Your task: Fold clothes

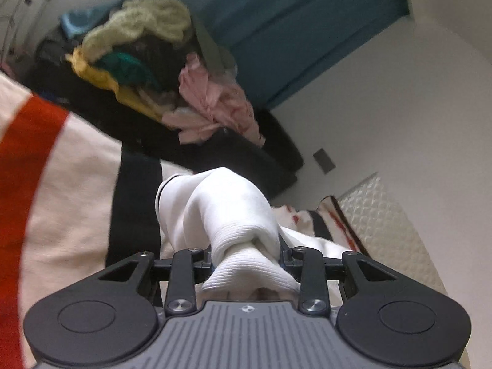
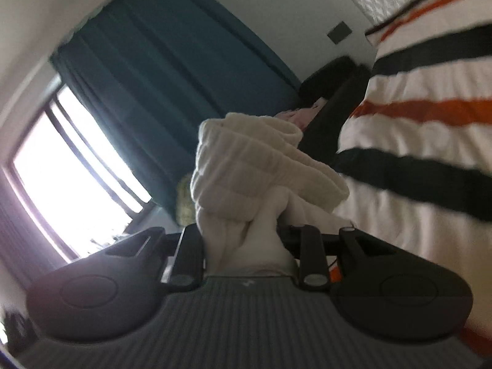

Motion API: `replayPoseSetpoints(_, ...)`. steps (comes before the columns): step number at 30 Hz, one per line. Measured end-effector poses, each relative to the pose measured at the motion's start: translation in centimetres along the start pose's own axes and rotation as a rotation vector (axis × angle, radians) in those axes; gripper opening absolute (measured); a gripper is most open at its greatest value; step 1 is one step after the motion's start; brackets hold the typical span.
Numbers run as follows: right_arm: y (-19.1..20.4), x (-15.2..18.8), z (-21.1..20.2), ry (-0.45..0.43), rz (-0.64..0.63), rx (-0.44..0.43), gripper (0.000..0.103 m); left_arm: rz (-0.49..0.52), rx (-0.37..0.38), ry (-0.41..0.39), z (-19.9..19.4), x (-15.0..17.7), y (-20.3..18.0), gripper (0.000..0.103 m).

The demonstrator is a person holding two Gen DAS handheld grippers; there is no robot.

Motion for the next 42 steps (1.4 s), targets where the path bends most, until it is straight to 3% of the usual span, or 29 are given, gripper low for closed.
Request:
replayPoseSetpoints(4, -4.7, 3.3, 2.5, 0.069, -0.013, 0.062, 0.030, 0.035, -0.017, 0.055, 4.3, 3.0, 4.7, 0.035)
replayPoseSetpoints(8, -7.3, 8.0, 2.5, 0.131, 0.029, 0.111, 0.033, 0.102, -0.048, 0.068, 4.6, 6.1, 8.1, 0.039)
replayPoseSetpoints(10, -8.4, 10.0, 2.0, 0.174, 0.087, 0.137, 0.037, 0.135, -0.100, 0.085, 4.7, 7.7, 9.9, 0.043)
replayPoseSetpoints(12, -9.7, 11.6, 1.6, 0.215, 0.173, 0.154, 0.040, 0.202, -0.160, 0.110, 4.7, 9.1, 10.5, 0.046)
replayPoseSetpoints(15, -10.1, 11.8, 0.4, 0.238, 0.257, 0.177, 0.041, 0.269, -0.190, 0.137, 3.7, 10.2, 9.8, 0.047)
replayPoseSetpoints(18, -7.9, 11.1, -1.8, 0.280, 0.228, 0.293, 0.041, 0.290, -0.234, 0.151, 0.4, 10.5, 7.6, 0.048)
replayPoseSetpoints(21, -5.2, 9.6, -5.1, 0.291, 0.206, 0.341, 0.040, 0.346, -0.272, 0.152, -3.3, 10.7, 4.6, 0.048)
replayPoseSetpoints(24, -1.6, 8.4, -8.7, 0.275, 0.138, 0.339, 0.040, 0.413, -0.249, 0.134, -8.1, 11.4, 0.3, 0.048)
replayPoseSetpoints(32, 8.1, 6.8, -19.3, 0.202, -0.019, 0.273, 0.040, 0.546, -0.218, 0.030, -22.1, 14.6, -10.1, 0.060)
replayPoseSetpoints(37, 12.9, 8.3, -25.1, 0.163, -0.156, 0.229, 0.041, 0.595, -0.221, -0.030, -31.0, 17.2, -14.4, 0.062)
replayPoseSetpoints(40, 15.7, 9.2, -28.6, 0.140, -0.240, 0.201, 0.042, 0.614, -0.224, -0.057, -35.4, 18.8, -16.1, 0.088)
replayPoseSetpoints(41, 16.7, 9.5, -29.7, 0.132, -0.267, 0.192, 0.045, 0.621, -0.226, -0.065, -36.8, 19.4, -16.6, 0.089)
replayPoseSetpoints(42, 17.6, 9.8, -30.9, 0.124, -0.295, 0.183, 0.057, 0.628, -0.227, -0.070, -38.2, 19.9, -17.0, 0.089)
Point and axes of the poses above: each gripper's, at about its wrist camera, not at the fingertips, and z roughly the way its jaws point, y to its left, x to its underside, the point moved 5 cm from there along z, roughly the way its jaws point, and after that the axes turned 8 degrees about y, right-handed, at the moved point
